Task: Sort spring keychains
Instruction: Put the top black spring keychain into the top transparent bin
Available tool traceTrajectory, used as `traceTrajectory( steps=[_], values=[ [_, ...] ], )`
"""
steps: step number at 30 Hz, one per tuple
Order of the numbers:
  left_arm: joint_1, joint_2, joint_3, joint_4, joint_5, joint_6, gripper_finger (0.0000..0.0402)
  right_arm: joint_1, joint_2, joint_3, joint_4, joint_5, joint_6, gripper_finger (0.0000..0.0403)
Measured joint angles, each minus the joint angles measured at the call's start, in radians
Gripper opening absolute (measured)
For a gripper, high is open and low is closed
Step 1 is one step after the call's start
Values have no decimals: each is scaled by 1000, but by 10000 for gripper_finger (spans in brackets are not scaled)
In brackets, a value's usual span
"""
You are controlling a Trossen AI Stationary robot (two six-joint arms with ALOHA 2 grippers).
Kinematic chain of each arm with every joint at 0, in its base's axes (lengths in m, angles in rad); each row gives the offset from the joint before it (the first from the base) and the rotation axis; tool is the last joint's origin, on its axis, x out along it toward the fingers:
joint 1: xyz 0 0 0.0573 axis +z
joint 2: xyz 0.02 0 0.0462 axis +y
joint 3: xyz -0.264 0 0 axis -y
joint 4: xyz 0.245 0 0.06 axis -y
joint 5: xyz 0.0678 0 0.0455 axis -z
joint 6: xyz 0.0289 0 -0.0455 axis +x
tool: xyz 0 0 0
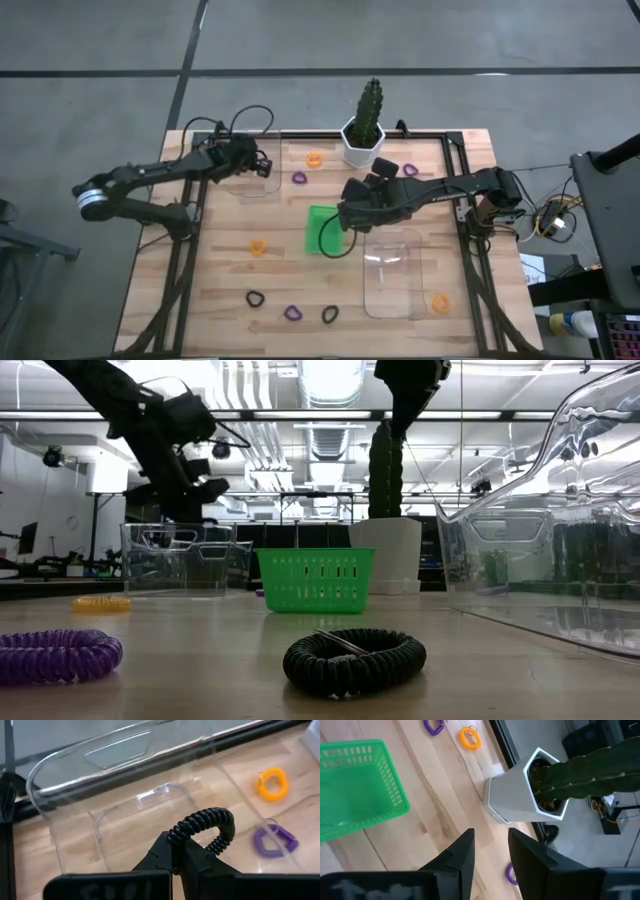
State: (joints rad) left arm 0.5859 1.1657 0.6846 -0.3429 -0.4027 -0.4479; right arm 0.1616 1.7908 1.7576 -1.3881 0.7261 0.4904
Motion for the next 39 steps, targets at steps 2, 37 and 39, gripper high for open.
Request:
traceTrajectory(
  steps=[2,37,39],
  values=[
    [12,20,0,1,19,-1,9,0,0,0,1,0,0,109],
    [16,292,16,28,36,1,46,0,-2,0,7,0,8,105],
    [16,292,16,26,25,-11,56,0,-2,0,8,0,8,104]
  ],
)
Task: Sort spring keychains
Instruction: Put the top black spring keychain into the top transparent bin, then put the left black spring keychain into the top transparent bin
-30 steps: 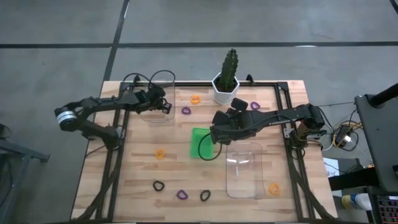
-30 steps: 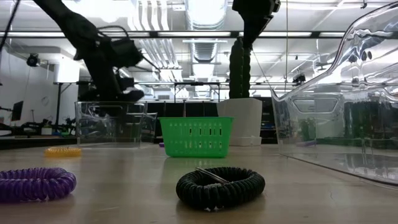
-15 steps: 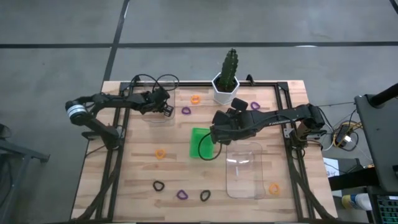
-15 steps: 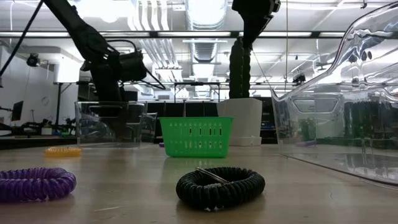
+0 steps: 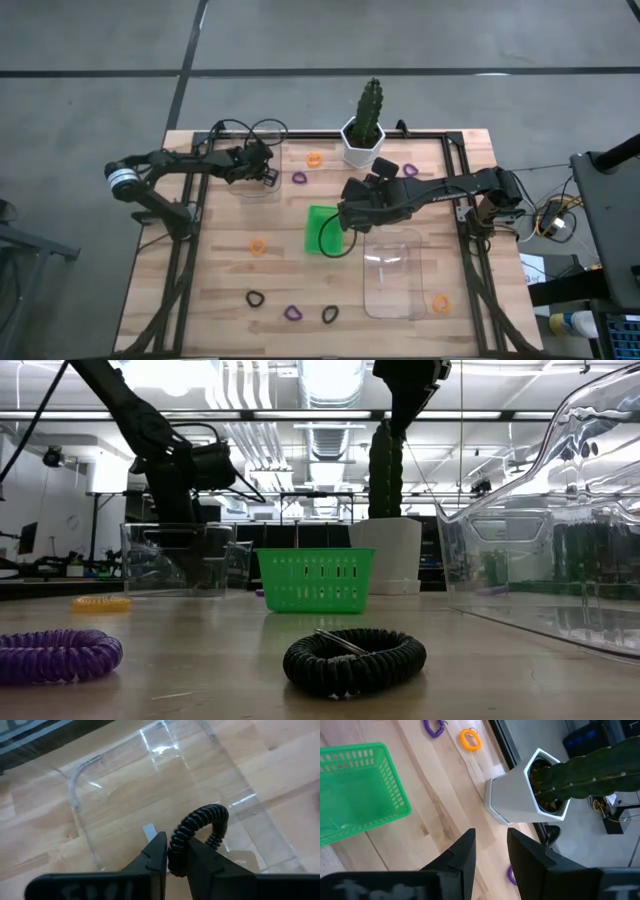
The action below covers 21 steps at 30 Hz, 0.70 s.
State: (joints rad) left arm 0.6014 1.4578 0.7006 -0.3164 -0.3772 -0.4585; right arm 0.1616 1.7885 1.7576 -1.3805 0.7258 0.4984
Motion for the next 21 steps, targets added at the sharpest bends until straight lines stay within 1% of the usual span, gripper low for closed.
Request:
traceTrajectory(
  steps=[4,21],
  values=[
    [0,0,0,0,-17,-42,68,0,0,0,0,0,0,107],
    [0,-1,0,1,0,-28,69,0,0,0,-1,0,0,109]
  ],
)
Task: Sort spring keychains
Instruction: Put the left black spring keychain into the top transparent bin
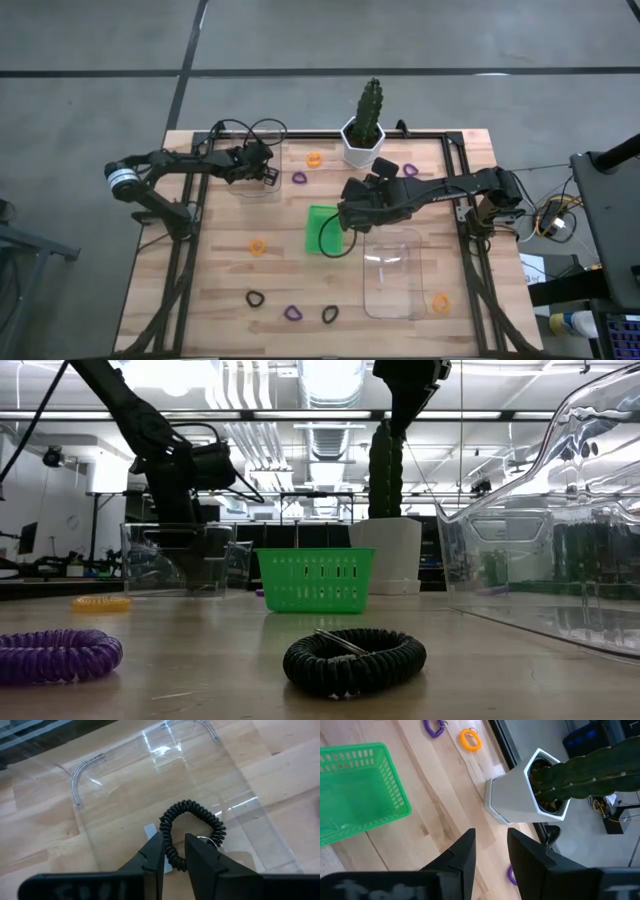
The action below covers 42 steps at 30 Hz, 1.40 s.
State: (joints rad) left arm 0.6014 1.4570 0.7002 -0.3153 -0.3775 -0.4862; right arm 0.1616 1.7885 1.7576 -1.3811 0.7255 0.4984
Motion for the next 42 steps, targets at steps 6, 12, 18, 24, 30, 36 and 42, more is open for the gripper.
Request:
traceTrajectory(
  steps=[6,12,18,24,30,36,42],
  values=[
    [-1,-12,36,-73,10,15,69,0,0,0,-1,0,0,105],
    [-54,-123,167,-291,98,29,69,0,0,0,-9,6,-4,98],
    [-208,-314,217,-318,121,31,69,-1,-24,-15,-22,65,-30,92],
    [-417,-482,176,-311,121,16,69,-2,-117,-102,-11,80,-33,87],
    [-620,-582,112,-265,114,-58,69,-3,-314,-276,106,94,-34,86],
    [-789,-609,43,-113,115,-75,69,-3,-581,-519,392,6,-121,86],
    [-912,-578,13,-46,118,-121,69,-3,-810,-795,807,-222,-248,86]
  ],
)
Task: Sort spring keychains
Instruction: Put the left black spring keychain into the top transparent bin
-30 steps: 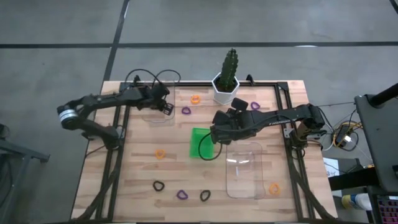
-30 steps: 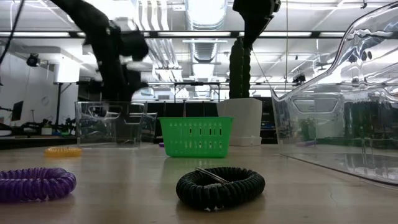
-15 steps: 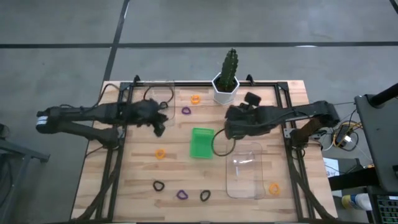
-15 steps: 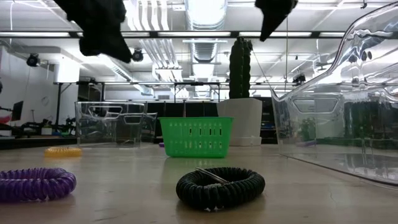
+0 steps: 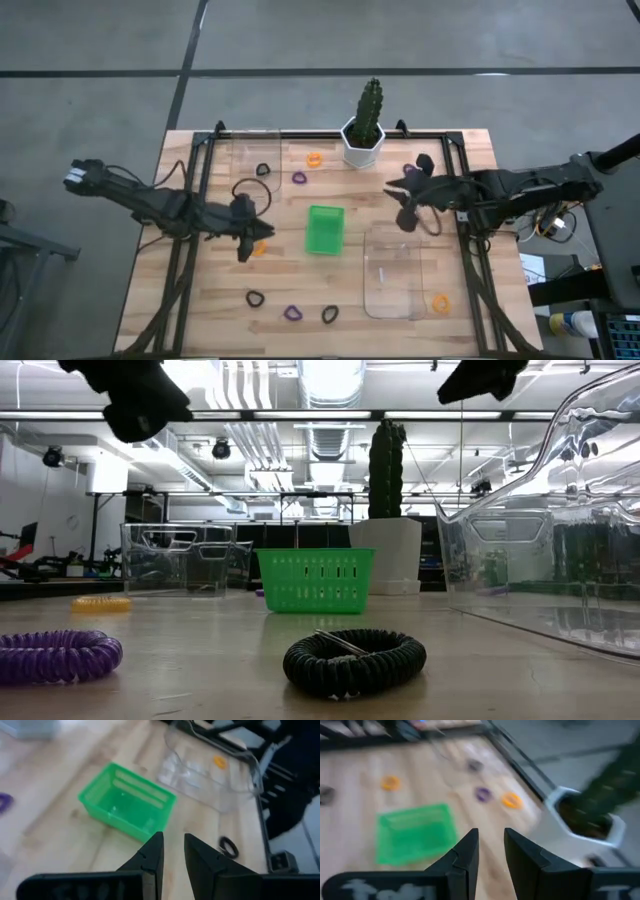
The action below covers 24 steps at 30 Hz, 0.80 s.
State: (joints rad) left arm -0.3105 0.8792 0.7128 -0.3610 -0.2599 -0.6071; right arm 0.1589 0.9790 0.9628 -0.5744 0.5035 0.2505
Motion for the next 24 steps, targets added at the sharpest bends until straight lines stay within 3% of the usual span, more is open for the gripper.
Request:
traceTrajectory(
  steps=[4,10,17,24],
  values=[
    [-56,32,0,-2,8,-52,69,0,-102,-158,183,-62,-17,86],
    [-125,88,0,-95,65,-208,69,0,-177,-310,253,-71,63,86],
    [-199,189,-1,-222,116,-388,69,0,-180,-404,310,-122,151,86],
    [-237,301,-1,-241,157,-460,69,0,-170,-430,395,-123,142,86]
  ],
)
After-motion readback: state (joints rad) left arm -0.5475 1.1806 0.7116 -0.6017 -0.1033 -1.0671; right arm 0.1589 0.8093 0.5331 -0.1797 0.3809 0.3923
